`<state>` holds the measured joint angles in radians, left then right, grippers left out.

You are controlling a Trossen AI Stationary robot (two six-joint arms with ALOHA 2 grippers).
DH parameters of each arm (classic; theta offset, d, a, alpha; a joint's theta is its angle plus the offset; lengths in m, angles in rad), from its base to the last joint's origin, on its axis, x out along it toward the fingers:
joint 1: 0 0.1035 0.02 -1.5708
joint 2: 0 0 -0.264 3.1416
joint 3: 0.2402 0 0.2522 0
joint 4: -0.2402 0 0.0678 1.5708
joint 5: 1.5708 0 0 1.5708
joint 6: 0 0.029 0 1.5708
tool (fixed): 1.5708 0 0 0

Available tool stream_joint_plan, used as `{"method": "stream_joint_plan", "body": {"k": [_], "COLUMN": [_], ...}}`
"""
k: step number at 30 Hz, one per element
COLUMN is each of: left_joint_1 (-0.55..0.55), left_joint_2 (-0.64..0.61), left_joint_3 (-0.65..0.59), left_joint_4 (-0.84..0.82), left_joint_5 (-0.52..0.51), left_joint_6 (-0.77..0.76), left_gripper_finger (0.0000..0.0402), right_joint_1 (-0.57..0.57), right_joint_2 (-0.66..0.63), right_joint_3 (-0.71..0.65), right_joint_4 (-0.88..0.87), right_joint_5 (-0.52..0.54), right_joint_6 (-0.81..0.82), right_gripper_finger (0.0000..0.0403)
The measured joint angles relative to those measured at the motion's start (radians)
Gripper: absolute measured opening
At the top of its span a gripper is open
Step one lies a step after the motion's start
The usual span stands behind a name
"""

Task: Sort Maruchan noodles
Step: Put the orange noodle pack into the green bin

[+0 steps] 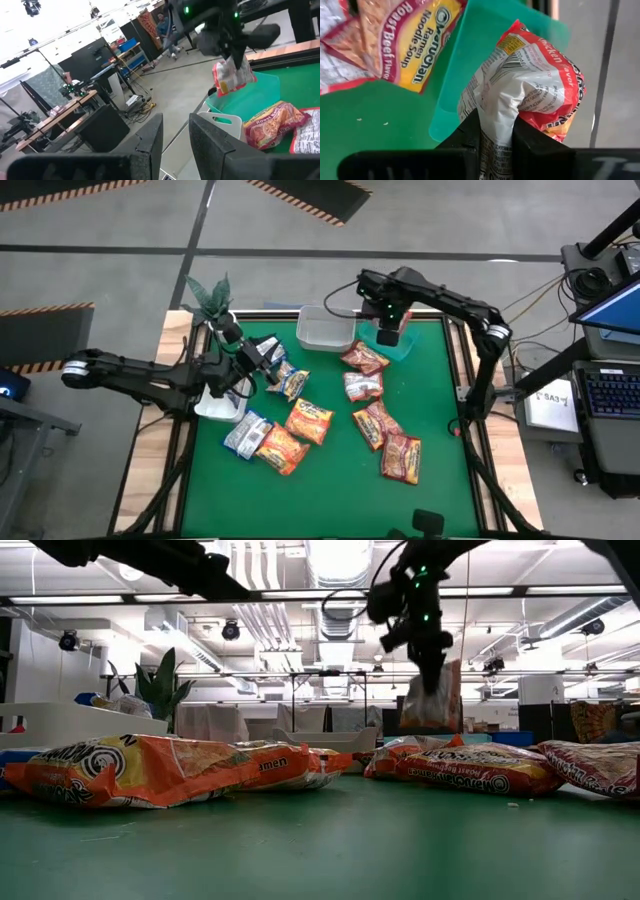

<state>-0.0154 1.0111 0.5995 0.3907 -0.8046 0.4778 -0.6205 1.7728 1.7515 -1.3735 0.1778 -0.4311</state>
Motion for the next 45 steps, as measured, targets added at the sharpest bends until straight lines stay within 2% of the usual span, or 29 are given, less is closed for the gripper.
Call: {"method": "stream_joint_plan", "body": {"k": [11,25,36,40,45], "left_joint_1": [0.0,0.0,0.0,0.0,0.0], "left_joint_2": [0.002,0.002,0.002,0.002,0.002], "left_joint_3": [0.0,0.0,0.0,0.0,0.0], "left_joint_4": [-0.034,-0.034,-0.034,-0.034,-0.033], "left_joint_5": [0.0,0.0,0.0,0.0,0.0], "left_joint_6": [0.0,0.0,0.0,0.0,0.0], "left_gripper_finger": [0.0077,0.0077,0.0077,0.0077,0.0077], "right_joint_1": [0.001,0.02,0.044,0.049,0.052], "right_joint_2": [0.108,0.148,0.16,0.16,0.16], "right_joint_3": [-0.001,-0.013,-0.077,-0.085,-0.085], "right_joint_4": [-0.026,-0.027,-0.027,-0.026,-0.028], "right_joint_5": [0.054,0.076,0.085,0.076,0.075], "right_joint_6": [0.0,-0.021,-0.023,0.009,0.053], "right_gripper_finger": [0.0042,0.0043,0.0043,0.0053,0.009]}}
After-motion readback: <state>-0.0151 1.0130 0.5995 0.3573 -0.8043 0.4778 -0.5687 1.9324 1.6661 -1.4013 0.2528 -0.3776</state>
